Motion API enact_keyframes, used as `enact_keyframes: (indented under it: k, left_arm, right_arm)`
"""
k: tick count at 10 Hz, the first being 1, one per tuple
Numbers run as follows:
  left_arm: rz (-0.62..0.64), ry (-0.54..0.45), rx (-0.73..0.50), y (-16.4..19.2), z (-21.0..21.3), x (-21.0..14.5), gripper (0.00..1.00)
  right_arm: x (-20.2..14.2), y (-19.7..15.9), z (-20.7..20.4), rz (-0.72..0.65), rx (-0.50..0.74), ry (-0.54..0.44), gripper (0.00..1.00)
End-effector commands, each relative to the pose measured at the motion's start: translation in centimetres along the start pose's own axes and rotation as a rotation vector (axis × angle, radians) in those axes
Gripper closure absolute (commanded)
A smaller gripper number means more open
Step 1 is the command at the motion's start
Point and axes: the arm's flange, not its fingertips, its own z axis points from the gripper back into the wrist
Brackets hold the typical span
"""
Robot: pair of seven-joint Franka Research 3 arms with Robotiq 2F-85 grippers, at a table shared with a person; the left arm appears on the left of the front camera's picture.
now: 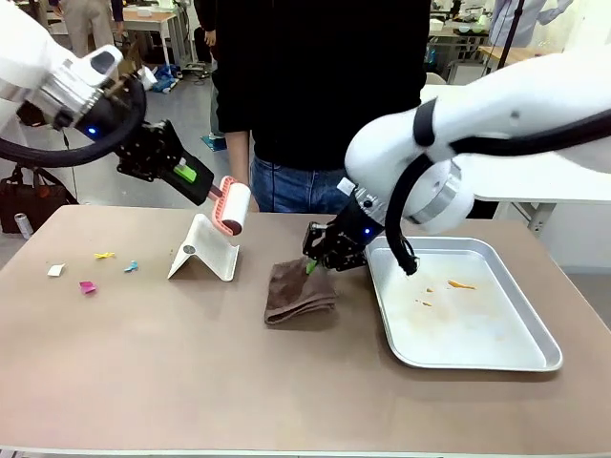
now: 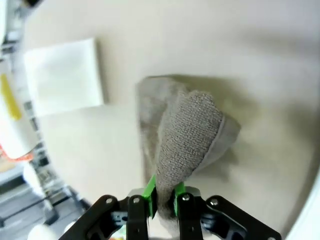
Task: Clean the surface of the table.
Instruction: Hold the Lint Roller with your left hand and the towel with your right hand.
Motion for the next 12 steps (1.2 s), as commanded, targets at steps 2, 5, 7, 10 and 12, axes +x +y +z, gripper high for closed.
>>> enact_keyframes:
  k: [2,5,7,10,12]
  left_arm:
    - [0.013,-0.101,-0.181,2.3,5.0,-3.9,1.0]
    - [0.075,-0.082,-0.402,5.7,9.0,-7.2,1.0]
    - [0.122,-0.092,-0.465,9.9,12.4,-9.4,1.0]
    - [0.0,-0.044,-0.551,17.3,16.8,-12.3,1.0]
    - [-0.029,-0.027,-0.542,21.9,18.1,-14.3,1.0]
  right_arm:
    - [-4.6,-6.0,4.6,0.159,0.452,0.032,1.0]
    - [-6.1,-10.0,8.7,0.137,0.732,0.139,1.0]
    - [-6.5,-14.9,12.8,0.035,0.84,0.135,1.0]
    - [-7.6,-21.3,19.5,-0.085,1.008,0.071,1.0]
    - [-8.9,-25.0,23.2,-0.146,1.039,-0.021,1.0]
